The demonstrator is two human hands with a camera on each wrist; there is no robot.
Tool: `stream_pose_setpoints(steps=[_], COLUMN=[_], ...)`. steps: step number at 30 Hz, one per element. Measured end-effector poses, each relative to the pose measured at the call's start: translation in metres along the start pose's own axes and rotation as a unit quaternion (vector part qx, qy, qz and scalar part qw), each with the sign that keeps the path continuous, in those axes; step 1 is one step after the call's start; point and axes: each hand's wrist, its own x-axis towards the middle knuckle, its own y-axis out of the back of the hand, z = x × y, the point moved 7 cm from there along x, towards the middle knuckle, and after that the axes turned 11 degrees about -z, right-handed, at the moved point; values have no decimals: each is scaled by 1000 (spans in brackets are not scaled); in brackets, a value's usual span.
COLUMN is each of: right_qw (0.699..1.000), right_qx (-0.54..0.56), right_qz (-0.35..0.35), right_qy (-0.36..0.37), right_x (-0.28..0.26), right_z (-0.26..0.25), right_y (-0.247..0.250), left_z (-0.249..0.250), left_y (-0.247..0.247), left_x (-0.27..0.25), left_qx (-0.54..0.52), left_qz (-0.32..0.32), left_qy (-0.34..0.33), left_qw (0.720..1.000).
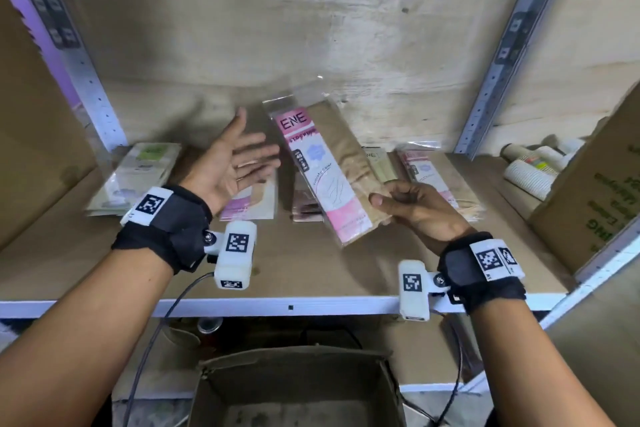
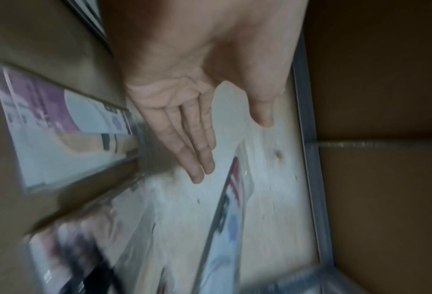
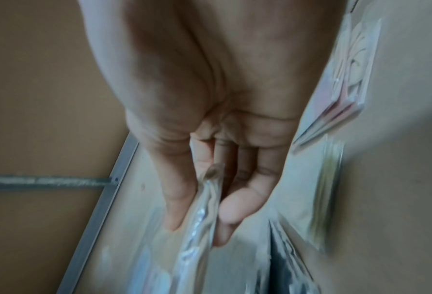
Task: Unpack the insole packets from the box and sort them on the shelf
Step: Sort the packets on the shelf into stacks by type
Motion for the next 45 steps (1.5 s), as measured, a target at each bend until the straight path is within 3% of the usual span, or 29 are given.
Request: stream_pose_setpoints(steps=[3,6,12,17,29,36,45], right_qw=[996,991,970,927,875,867,860], right_qx=[33,49,49,-92,-195,-202,-211], right_qz=[74,125,238,361,411,420,417], right_qy=[20,22,1,-44,-166,-179,-205], right_x=[-8,-13,-27,-42,-61,-60,-61], right_z=[-6,-10,-5,0,27,33,32], right_y=[32,59,121,176,201,197,193], left_z=[-24,-40,-55,-76,-137,-137,-138], left_y=[-57,-117,-190,-232,-251,-247,-248], left_x=[4,17,69,111,148,150,149], left_qx=[87,171,206,255,283,355,383], left_qz=[-77,-132,-113,-120,-93,-76,-89], left_qy=[35,20,0,21,138,85,99], left_qw=[993,976,972,959,944,928,914])
